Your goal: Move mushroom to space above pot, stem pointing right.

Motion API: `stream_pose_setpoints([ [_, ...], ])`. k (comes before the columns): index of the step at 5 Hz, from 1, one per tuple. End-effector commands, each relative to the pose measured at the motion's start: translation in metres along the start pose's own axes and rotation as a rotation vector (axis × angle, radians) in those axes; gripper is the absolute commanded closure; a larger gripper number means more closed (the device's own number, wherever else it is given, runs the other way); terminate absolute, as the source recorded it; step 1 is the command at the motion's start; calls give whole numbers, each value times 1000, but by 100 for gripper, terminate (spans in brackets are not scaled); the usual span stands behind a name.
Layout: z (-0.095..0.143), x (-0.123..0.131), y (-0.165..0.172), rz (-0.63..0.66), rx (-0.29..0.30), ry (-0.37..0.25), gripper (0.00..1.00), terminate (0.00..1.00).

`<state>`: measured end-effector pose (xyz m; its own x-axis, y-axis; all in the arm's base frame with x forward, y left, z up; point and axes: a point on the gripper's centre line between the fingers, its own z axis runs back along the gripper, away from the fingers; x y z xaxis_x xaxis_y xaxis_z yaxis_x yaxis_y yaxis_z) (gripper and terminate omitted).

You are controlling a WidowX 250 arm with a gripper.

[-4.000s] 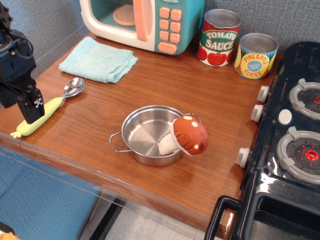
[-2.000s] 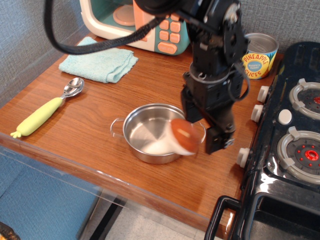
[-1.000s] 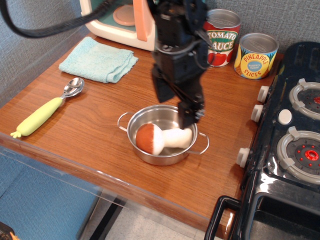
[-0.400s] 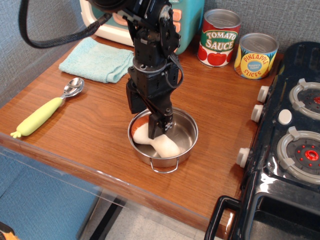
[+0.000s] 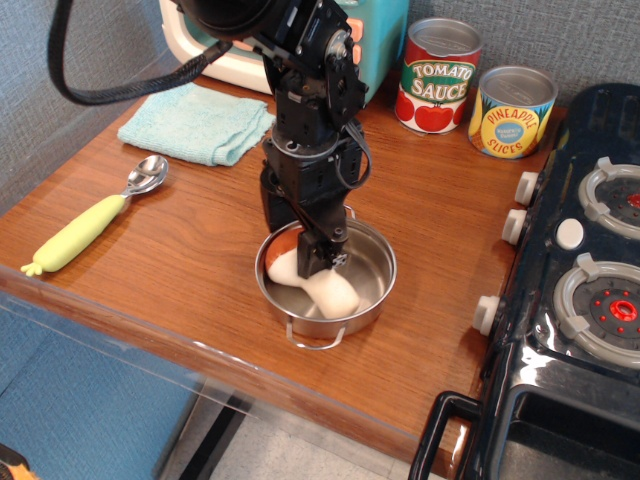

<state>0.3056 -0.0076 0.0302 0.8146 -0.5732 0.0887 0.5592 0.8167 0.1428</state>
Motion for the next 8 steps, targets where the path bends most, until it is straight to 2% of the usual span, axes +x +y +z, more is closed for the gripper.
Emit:
stream_pose_setpoints([
  [1, 10, -9, -3, -10, 19, -5, 100, 0],
  [2, 18, -8, 2, 5, 23, -35, 100, 0],
  [4, 70, -3, 13, 48, 17, -179, 100, 0],
  [5, 76, -5, 19, 63, 6, -191, 100, 0],
  [6, 60, -10, 22, 69, -10, -125, 100, 0],
  [8, -12, -27, 19, 67, -28, 102, 100, 0],
])
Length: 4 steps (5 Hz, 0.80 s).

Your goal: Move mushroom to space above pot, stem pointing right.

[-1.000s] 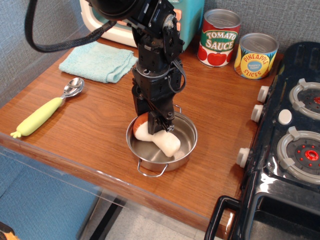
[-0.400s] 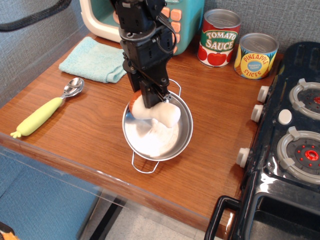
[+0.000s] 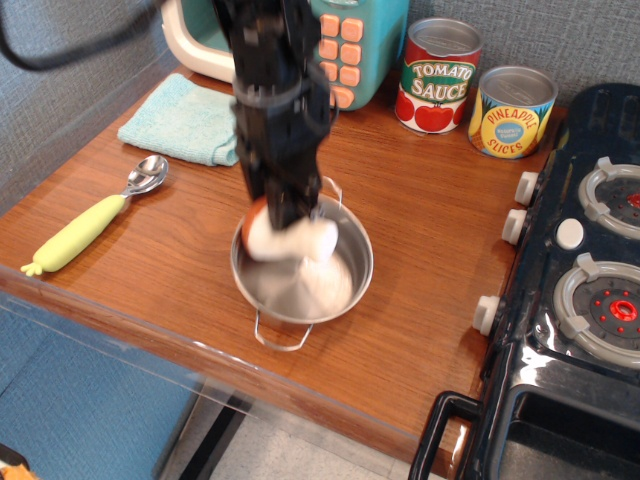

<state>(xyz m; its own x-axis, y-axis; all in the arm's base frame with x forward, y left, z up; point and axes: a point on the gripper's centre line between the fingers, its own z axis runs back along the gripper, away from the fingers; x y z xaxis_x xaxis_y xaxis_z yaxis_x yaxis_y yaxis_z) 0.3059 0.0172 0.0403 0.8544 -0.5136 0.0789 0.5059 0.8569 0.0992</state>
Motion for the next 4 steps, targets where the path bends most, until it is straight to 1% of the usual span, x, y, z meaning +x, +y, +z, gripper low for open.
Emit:
stream_pose_setpoints([
  [1, -29, -16, -3, -6, 12, 107, 100, 0],
  [2, -17, -14, -5, -22, 33, 70, 0, 0],
  [3, 5, -14, -14, -36, 47, 10, 0, 0],
  [4, 22, -14, -24, -62, 59, -43, 0, 0],
])
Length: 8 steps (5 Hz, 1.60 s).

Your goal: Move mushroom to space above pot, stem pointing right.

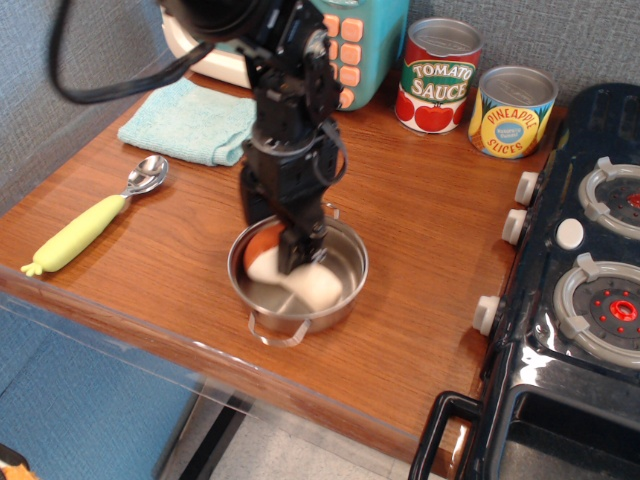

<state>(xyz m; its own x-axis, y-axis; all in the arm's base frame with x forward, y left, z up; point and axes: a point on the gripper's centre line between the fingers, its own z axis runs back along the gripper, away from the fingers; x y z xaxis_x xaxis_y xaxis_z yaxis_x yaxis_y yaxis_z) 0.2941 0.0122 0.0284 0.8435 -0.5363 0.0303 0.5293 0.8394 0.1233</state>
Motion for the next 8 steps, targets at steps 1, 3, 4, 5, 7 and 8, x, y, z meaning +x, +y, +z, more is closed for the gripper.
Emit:
stream_pose_setpoints([
  [1, 42, -8, -18, -49, 68, -110, 0, 0],
  [3, 34, -10, -33, -93, 41, -98, 0, 0],
  [4, 23, -12, -36, -90, 30, -66, 0, 0],
  [5, 16, -11, -32, -73, 20, -47, 100, 0],
  [7, 17, -13, -21, -51, 15, -38, 100, 0],
  [8, 46, -13, -16, -59, -10, -111, 100, 0],
])
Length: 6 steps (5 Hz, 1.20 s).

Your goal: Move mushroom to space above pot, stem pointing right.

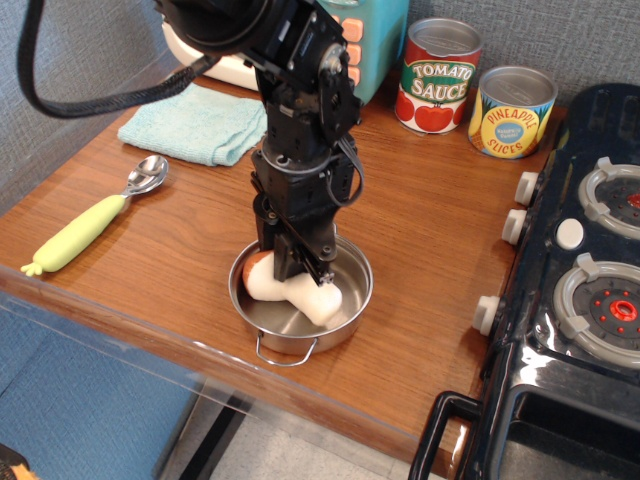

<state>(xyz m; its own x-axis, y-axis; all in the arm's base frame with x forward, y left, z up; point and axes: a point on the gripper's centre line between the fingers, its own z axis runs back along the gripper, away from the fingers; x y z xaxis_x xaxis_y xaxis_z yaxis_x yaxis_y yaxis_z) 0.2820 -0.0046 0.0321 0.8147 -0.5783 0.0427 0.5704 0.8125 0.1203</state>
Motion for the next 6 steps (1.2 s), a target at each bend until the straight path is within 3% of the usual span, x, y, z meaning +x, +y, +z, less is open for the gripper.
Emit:
stream_pose_setpoints([
  [1, 84, -4, 19, 12, -24, -225, 100, 0],
  [2, 86, 16, 54, 96, -33, -232, 100, 0],
  [4, 45, 62, 101, 194, 14, -134, 100, 0],
  [5, 49, 64, 98, 175, 29, -126, 0, 0],
  [6, 63, 63, 93, 167, 59, -122, 0, 0],
])
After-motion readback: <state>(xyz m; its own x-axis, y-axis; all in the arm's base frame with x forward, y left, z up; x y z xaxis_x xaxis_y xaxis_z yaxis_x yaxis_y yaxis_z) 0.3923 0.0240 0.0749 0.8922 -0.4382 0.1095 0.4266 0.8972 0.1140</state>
